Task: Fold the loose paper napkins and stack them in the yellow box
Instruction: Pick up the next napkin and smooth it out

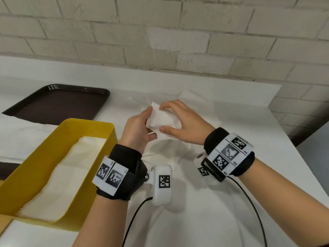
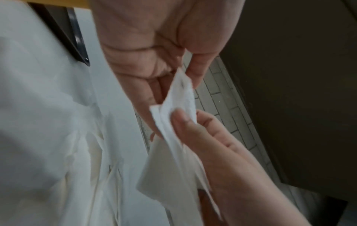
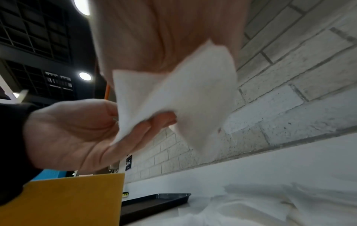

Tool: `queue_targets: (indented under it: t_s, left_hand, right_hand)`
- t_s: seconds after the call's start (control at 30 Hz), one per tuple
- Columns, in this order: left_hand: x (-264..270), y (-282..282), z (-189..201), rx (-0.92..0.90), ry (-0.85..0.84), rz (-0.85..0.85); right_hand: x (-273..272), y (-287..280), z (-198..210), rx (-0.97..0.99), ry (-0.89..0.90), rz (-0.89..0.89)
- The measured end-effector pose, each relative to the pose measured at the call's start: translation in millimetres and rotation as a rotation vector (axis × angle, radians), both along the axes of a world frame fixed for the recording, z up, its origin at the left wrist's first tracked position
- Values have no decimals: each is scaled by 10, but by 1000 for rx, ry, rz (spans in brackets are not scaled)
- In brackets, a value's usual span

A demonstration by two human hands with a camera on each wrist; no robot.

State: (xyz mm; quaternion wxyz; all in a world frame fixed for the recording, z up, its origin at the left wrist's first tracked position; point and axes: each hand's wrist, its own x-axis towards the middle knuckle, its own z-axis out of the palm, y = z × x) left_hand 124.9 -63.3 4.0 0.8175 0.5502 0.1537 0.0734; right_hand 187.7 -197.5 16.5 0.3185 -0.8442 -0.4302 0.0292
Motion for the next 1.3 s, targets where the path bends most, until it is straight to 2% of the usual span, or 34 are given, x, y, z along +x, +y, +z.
queue_targets:
  t_s: [0.07, 0.2, 0.3, 0.43, 0.53, 0.63, 0.7, 0.9, 0.97, 1.03, 1.13, 1.3]
  left_hand:
    - [-21, 6, -17, -54, -17, -47]
    - [-93, -24, -41, 95, -83, -89]
    - [-152, -11, -79, 146, -102, -58]
    - [-214, 70, -189, 265, -88, 18]
    - [-284, 60, -253, 367, -75, 5]
    - [-333, 20, -276, 352, -101, 37]
    - [-365, -8, -276, 314, -132, 41]
    - [-399, -40, -230, 184, -141, 40]
    - [-383, -54, -245, 212, -129, 58]
    - [-374, -78, -264, 243, -141, 40]
    - [-367, -148, -246, 285, -124, 17]
    - [-365, -219, -260, 370, -29, 72]
  right_hand:
    - [-11, 24, -36, 52, -11, -44]
    - [-22, 71, -47, 156, 117, -137]
    - [-3, 120, -7, 200, 189, -159]
    - [81, 171, 85, 154, 211, -174]
    - [148, 208, 194, 41, 127, -137]
    - [177, 240, 272, -91, 92, -51]
    - [182, 241, 304, -93, 126, -22]
    - [212, 154, 301, 152, 377, -58]
    - [221, 95, 273, 259, 546, -67]
    - [225, 23, 249, 315, 643, -146]
    - [222, -3, 192, 197, 642, -193]
    - [291, 56, 190, 5, 495, -161]
